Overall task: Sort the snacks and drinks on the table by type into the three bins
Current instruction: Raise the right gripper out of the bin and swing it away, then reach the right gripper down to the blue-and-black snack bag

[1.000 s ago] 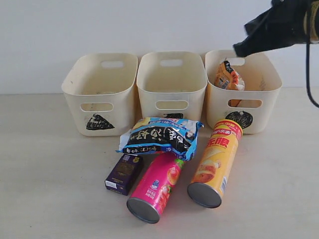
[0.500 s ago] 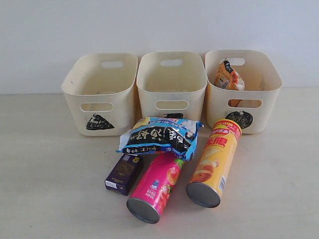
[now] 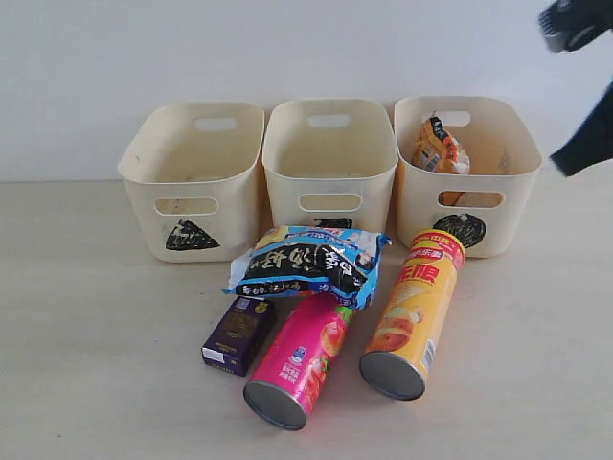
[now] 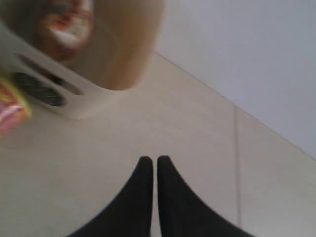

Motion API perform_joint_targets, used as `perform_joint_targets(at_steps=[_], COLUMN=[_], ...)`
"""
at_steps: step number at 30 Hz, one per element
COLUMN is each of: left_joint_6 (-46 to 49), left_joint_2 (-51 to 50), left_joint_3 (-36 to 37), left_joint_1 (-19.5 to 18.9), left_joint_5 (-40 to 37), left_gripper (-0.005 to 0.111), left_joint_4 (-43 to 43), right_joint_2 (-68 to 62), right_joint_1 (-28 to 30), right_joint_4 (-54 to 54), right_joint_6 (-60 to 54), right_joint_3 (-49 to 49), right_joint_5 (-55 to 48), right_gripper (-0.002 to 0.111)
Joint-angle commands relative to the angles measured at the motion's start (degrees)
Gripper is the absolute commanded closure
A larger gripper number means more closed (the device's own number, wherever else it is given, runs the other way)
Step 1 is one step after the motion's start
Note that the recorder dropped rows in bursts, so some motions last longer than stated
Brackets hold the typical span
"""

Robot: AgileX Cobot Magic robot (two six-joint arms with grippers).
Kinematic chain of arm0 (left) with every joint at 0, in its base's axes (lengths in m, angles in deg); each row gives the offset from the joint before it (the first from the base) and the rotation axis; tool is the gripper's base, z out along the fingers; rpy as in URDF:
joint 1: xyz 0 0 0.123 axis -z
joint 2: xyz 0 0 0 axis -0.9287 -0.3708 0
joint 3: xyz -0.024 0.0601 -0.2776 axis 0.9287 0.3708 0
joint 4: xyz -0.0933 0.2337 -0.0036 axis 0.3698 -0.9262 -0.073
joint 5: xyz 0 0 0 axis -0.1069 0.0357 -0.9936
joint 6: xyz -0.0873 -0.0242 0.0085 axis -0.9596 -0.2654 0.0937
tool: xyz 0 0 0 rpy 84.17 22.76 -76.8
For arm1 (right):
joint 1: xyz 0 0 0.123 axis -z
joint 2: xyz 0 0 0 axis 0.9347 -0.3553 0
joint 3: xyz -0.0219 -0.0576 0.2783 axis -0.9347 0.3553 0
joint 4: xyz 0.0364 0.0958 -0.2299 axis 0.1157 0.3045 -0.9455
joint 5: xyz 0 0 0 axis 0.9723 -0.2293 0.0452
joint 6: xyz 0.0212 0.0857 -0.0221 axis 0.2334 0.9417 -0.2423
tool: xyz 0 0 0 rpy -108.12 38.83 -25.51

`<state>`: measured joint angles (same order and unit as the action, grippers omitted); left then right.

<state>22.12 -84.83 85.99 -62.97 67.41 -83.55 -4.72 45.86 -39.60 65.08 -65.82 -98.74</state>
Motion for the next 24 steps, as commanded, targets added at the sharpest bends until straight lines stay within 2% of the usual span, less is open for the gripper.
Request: perform_joint_targets(at_steps=[1,10,17,20,24], left_joint_6=[0.21,0.21,0.21,0.21,0.21], left_joint_2=[0.17,0.17,0.17,0.17,0.17], left_joint_3=[0.17,0.17,0.17,0.17,0.17], left_joint_1=[0.34,0.34,0.34,0.34,0.34], left_joint_5=[0.42,0.42,0.42,0.42,0.42], left_gripper=[0.103,0.103,0.103,0.103,0.103], left_joint_4=[0.61,0.61,0.61,0.61,0.61], right_joint_2=[0.37,-1.06,-7.86,-10.95,-14.73], right_joint_1=[-8.26,-20.73,-26.55,-27.68,-28.21], right_joint_4=[7.3,17.94,19.95,19.95,19.84], right_joint_6=[-7.1,-10.27,-12.56,-12.56,-12.56], right_joint_3=[2.5,5.11,5.11,5.11,5.11], right_joint_5=[4.15,12.83,14.89,17.72,22.26], right_gripper=[0.108,0.108,0.107,0.091,0.048])
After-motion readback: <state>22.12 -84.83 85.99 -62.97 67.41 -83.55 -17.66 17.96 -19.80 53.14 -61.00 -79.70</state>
